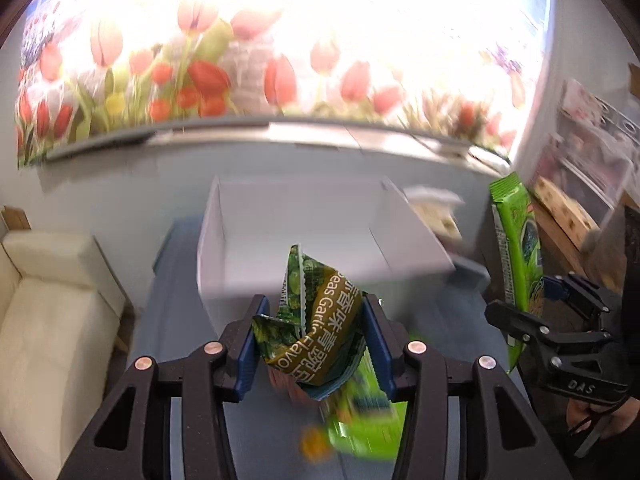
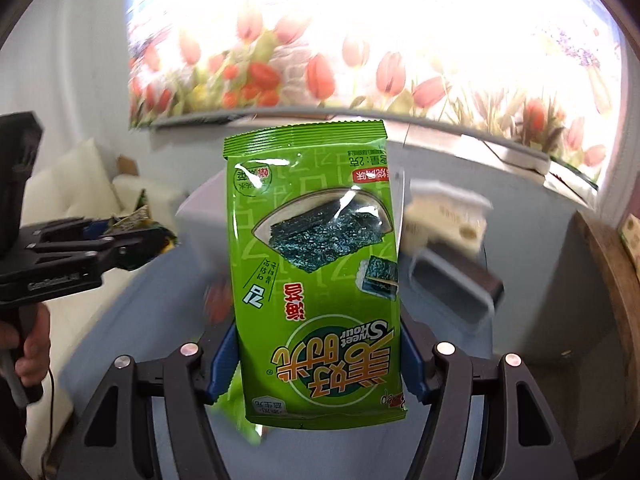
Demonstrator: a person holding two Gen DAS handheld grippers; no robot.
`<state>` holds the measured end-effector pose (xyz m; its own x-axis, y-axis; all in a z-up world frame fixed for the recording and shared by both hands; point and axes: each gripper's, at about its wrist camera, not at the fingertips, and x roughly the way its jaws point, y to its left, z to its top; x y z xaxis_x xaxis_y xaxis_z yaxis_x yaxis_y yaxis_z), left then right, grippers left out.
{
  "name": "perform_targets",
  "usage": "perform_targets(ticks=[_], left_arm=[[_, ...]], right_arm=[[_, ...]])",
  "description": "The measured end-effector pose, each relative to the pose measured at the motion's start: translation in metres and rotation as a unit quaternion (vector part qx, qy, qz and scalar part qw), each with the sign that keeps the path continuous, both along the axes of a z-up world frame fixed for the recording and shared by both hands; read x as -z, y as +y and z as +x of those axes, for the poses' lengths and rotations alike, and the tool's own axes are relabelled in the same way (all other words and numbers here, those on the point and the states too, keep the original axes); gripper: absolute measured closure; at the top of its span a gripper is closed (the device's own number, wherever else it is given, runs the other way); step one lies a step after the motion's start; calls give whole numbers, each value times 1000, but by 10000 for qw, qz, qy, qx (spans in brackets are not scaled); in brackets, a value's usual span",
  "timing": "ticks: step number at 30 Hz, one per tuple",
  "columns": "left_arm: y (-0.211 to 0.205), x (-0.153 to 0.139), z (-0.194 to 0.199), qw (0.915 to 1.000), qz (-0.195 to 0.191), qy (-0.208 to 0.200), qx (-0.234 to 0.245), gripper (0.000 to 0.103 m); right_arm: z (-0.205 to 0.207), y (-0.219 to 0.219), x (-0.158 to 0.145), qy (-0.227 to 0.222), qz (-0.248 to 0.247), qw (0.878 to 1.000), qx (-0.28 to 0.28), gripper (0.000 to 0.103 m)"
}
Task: Organize snacks
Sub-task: 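Carry both bags into the white box and open both tools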
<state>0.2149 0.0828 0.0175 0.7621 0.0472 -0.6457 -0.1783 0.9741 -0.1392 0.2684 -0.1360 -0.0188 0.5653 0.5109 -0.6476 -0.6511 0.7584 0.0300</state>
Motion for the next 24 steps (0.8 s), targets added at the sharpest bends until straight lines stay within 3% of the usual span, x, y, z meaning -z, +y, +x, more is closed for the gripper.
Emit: perform_targets(ticks=[5, 12, 15, 17, 19, 20, 24], left_arm=[[29, -4, 64, 10000, 4, 48, -14, 51], [58, 18, 121, 9994, 56, 349, 18, 50], [66, 31, 134, 9990, 117, 419, -77, 50], [73, 41, 143, 9986, -54, 527, 29, 49], [75, 47, 144, 9983, -93, 565, 100, 21], [75, 49, 144, 9983, -83, 558, 139, 0], [69, 47, 139, 9989, 115, 446, 73, 0]], right_arm=[[83, 33, -2, 516, 297, 9980, 196, 32], [137, 73, 8, 693, 157, 9973, 182, 30], [143, 86, 16, 459, -126, 9985, 260, 21], [146, 89, 20, 402, -153, 9988, 236, 8], [148, 89, 23, 403, -164, 9987, 251, 8], [148, 88, 24, 419, -130, 9987, 254, 8], [143, 76, 22, 325, -81, 9988, 349, 8]])
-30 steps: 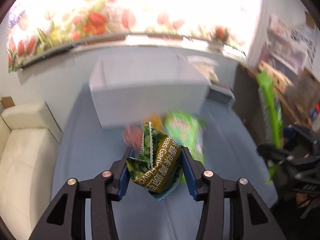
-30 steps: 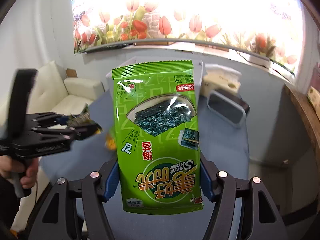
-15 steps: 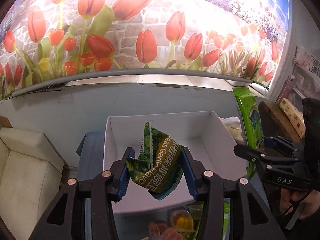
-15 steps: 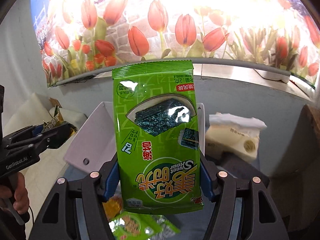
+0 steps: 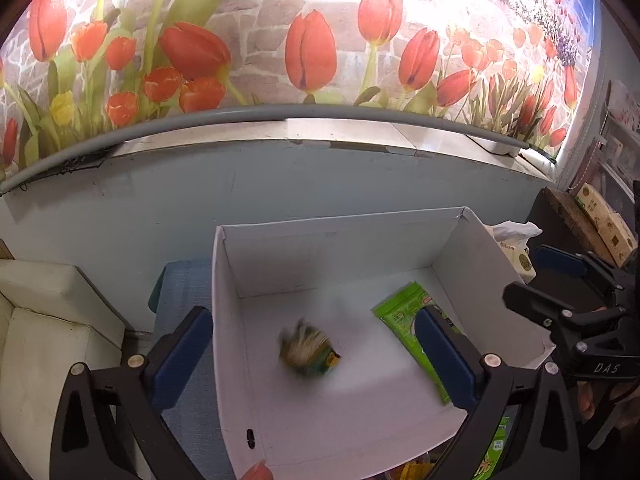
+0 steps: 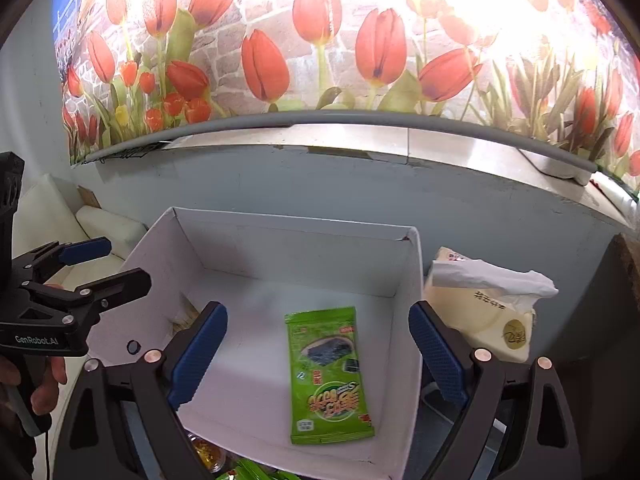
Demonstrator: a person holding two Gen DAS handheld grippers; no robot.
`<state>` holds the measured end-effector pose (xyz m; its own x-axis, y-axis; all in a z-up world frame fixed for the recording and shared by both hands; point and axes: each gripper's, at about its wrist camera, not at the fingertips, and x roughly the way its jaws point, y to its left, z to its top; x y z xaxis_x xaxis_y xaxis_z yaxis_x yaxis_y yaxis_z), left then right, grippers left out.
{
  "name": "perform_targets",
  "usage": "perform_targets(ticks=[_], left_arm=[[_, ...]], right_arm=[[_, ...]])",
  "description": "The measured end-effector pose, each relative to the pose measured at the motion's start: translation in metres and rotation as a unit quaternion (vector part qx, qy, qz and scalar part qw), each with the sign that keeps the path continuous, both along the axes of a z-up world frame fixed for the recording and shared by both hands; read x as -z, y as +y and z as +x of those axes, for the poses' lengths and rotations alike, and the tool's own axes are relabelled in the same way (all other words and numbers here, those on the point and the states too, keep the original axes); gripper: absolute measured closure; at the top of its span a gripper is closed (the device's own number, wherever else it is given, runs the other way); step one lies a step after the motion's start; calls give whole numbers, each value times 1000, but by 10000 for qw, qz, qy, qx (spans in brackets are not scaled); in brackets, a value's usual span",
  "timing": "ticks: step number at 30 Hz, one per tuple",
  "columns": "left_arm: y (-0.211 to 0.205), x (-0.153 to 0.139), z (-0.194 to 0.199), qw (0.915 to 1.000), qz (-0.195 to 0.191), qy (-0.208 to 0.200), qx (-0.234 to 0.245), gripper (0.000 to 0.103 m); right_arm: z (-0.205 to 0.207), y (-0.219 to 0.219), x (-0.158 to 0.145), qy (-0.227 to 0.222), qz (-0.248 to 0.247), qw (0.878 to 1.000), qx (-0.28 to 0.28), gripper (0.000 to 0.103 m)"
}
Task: Organize snacks
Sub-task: 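Carry both bags into the white box and open both tools, then grasp a second green seaweed bag with the right tool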
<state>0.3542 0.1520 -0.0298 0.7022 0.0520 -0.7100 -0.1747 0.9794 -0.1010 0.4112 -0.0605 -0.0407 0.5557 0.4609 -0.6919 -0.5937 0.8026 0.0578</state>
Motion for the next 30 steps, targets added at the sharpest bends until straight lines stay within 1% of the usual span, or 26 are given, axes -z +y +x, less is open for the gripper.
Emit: perform_targets(ticks=[3, 4, 7, 10, 11, 12, 13, 14, 15, 17, 19, 21, 24, 27, 30], left_arm=[[-3, -4, -8, 10000, 23, -57, -23, 0], [-4, -6, -10, 10000, 47, -65, -15, 0], [-9, -10, -24, 9997, 194, -113, 11, 0], [-14, -14, -40, 9995, 269, -169, -20, 0], [-15, -16, -46, 9994, 267, -192, -83, 0], [-15, -17, -53, 9995, 221, -220, -92, 0], [-17, -18, -60, 9998, 137, -153, -59, 0], [-19, -20, -69, 9997, 126, -199, -32, 0], [-21, -21, -77, 9996, 154, -245, -24, 0], [-28, -22, -95, 9993, 238, -292, -7, 0], [-35, -21, -115, 9991, 228, -348, 115, 0], [-43, -18, -135, 9987, 242, -373, 232, 0], [-52, -11, -170, 9986, 282, -394, 205, 0], [-53, -6, -202, 9988, 207, -397, 177, 0], [-54, -5, -234, 9983, 135, -500, 277, 0]], right_arm=[[-9, -9, -5, -16, 114, 9999, 1, 7], [-14, -13, -6, -20, 162, 9999, -6, 0], [-33, -26, -10, 5, 233, 9997, 65, 0], [-53, -36, -12, -133, 72, 9997, 207, 0], [-63, -42, -12, -150, 72, 9995, 275, 0], [-70, -46, -11, -80, 136, 9995, 271, 0], [-77, -50, -10, 5, 219, 9994, 253, 0], [-86, -56, -8, 84, 322, 9989, 324, 0], [-94, -61, -4, 144, 338, 9982, 477, 0], [-111, -64, 5, 231, 170, 9974, 663, 0], [-128, -63, 18, 309, 27, 9966, 770, 0], [-142, -59, 33, 502, -112, 9942, 941, 0], [-156, -46, 54, 745, -279, 9898, 1181, 0], [-165, -27, 68, 981, -349, 9871, 1219, 0], [-169, -6, 78, 1062, -548, 9829, 1397, 0]])
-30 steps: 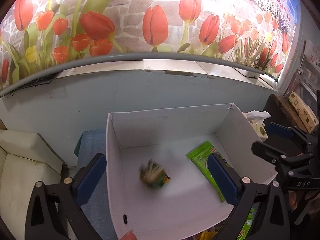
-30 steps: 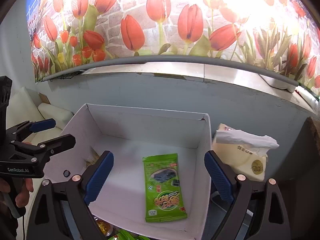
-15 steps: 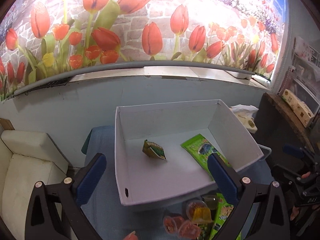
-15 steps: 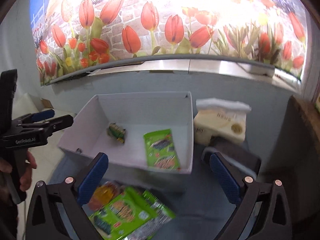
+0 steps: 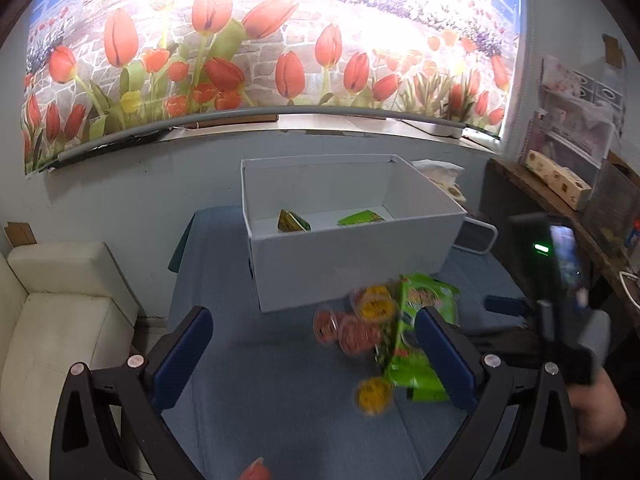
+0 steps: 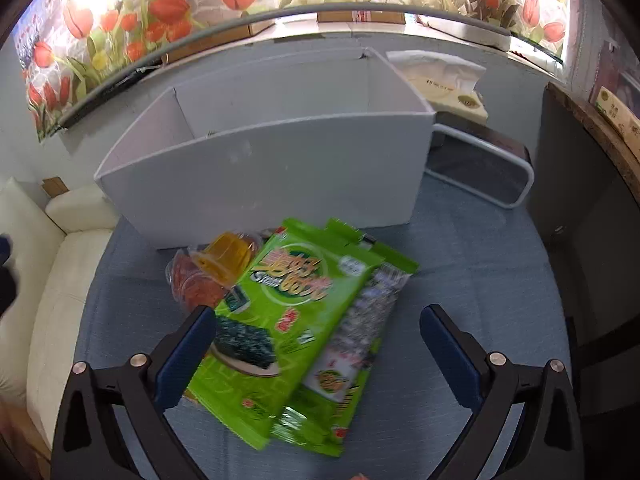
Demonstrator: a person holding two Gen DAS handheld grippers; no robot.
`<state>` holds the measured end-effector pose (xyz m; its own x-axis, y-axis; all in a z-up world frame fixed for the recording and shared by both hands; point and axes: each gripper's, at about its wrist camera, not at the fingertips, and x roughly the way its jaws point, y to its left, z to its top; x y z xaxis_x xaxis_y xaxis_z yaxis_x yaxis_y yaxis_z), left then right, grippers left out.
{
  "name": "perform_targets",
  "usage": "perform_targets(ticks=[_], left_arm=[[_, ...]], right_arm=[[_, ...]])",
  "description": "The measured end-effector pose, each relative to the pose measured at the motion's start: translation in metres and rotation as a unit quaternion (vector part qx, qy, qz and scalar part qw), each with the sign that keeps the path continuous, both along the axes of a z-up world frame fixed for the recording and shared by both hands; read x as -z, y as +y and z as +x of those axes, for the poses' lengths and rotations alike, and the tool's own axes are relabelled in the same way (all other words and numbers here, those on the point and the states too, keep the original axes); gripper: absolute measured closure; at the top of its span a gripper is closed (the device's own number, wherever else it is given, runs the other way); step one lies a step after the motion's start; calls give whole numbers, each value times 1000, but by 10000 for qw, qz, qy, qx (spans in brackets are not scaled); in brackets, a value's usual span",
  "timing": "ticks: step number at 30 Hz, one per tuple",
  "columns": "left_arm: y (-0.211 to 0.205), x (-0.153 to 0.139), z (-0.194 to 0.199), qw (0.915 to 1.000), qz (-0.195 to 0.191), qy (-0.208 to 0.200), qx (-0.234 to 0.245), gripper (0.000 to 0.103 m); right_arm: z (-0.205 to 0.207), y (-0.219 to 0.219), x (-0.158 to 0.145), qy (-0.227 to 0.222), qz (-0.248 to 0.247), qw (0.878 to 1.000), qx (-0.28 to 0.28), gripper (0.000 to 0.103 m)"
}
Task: Organize snacks
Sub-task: 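Grasp a second green seaweed bag with the right tool, then grasp the green snack strip bag with the left tool while the right tool holds its bag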
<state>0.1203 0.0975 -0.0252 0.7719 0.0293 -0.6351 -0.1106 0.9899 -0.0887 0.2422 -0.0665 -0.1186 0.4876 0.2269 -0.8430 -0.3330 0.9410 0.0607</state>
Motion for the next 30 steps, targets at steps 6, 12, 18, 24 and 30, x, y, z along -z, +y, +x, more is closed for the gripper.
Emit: perform_targets(ticks=[6, 12, 18, 24, 30], left_arm=[[9, 11, -34, 9995, -295, 105, 109, 0], [19, 16, -43, 9995, -287, 138, 36, 0], [16, 17, -38, 9994, -316, 145, 66, 0], [-10, 23, -23, 9987, -206, 251, 389, 0], [-58, 40, 11, 9954, -26, 460, 838, 0]], right_arm=[[8, 28, 20, 335, -124, 9989, 298, 0], [7, 35, 29, 211, -327, 9986, 366, 17], [-2, 19, 18, 185, -118, 9992, 336, 23], [-23, -22, -8, -75, 65, 9997, 229, 24], [-45, -102, -19, -202, 92, 9978, 622, 24]])
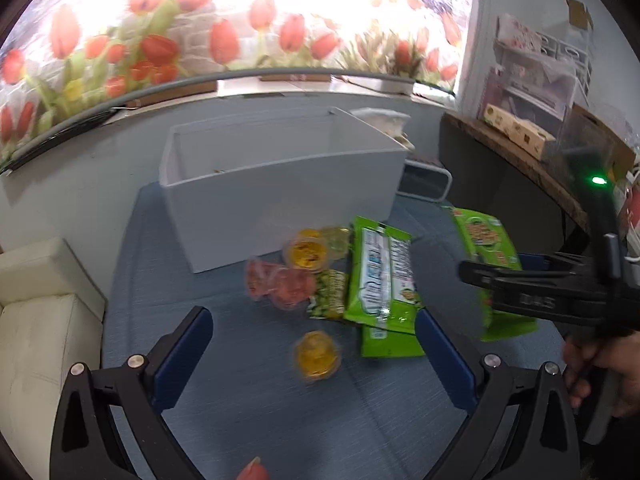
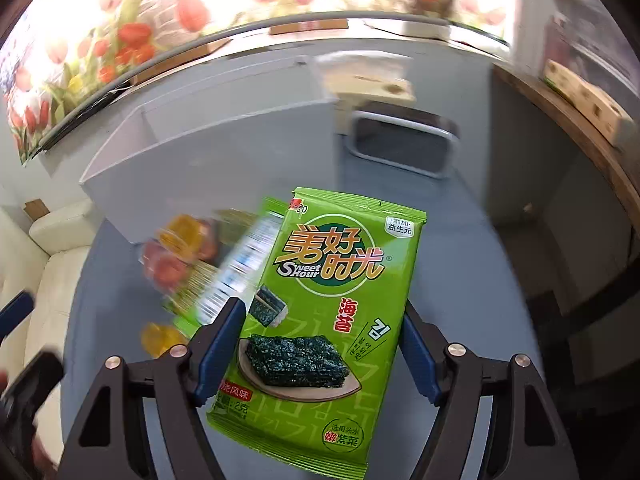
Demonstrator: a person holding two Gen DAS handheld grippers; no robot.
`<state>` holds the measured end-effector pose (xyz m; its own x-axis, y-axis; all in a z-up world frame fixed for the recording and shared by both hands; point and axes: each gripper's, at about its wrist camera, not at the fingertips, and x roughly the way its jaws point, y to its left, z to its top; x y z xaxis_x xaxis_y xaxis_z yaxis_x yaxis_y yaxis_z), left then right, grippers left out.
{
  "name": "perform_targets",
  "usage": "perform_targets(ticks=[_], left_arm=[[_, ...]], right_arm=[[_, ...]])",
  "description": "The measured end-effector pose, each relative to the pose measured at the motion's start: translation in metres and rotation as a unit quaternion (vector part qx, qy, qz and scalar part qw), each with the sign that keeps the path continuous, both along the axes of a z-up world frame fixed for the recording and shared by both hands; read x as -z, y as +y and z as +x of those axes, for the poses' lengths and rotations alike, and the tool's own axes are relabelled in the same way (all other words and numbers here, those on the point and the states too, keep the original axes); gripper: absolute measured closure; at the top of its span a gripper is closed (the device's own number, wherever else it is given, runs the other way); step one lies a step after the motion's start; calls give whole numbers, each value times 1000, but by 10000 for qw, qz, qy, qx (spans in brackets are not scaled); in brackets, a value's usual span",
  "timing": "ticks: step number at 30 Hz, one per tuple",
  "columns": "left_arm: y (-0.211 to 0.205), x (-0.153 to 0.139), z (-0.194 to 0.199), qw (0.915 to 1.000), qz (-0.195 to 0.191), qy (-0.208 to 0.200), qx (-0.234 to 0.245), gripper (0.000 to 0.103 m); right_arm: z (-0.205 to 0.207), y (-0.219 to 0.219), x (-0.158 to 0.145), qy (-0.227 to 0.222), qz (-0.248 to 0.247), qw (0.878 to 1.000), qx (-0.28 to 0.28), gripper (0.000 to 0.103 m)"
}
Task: Organize snacks
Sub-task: 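Grasp the green snack strip bag with the left tool while the right tool holds its bag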
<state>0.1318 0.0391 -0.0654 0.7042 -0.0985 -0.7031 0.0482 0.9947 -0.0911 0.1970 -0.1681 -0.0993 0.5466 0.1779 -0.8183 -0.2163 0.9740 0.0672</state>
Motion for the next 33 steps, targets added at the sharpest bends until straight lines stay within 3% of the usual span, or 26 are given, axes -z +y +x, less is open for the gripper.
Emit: perform_targets(ticks=[6, 11, 15, 16, 18, 19, 28, 33], left_arm=[[-55, 15, 39, 9988, 179, 107, 433, 0], [-95, 38, 82, 9962, 484, 442, 577, 0], [-104, 65, 108, 9931, 667, 816, 518, 0], [-102, 71, 113, 9925, 675, 914, 446, 2], [-97, 79, 120, 9921, 603, 1040, 361, 22], [-96, 82, 122, 9915, 616, 1093, 344, 26], [-93, 68, 114, 9922, 472, 1019, 541, 38], [-83, 34, 91, 9958, 299, 738, 456, 38]], right_arm=[[-18, -65, 2, 60, 60, 9992, 380, 24], [-21, -94, 6, 150, 185, 9985, 498, 24], [-26, -110, 8, 180, 274, 9978, 573, 24], [-27, -112, 7, 158, 275, 9979, 569, 24], [-27, -113, 6, 138, 292, 9978, 571, 24], [-26, -113, 6, 135, 314, 9978, 576, 24], [-28, -107, -2, 30, 471, 9978, 469, 25], [-30, -96, -11, -95, 461, 9984, 313, 25]])
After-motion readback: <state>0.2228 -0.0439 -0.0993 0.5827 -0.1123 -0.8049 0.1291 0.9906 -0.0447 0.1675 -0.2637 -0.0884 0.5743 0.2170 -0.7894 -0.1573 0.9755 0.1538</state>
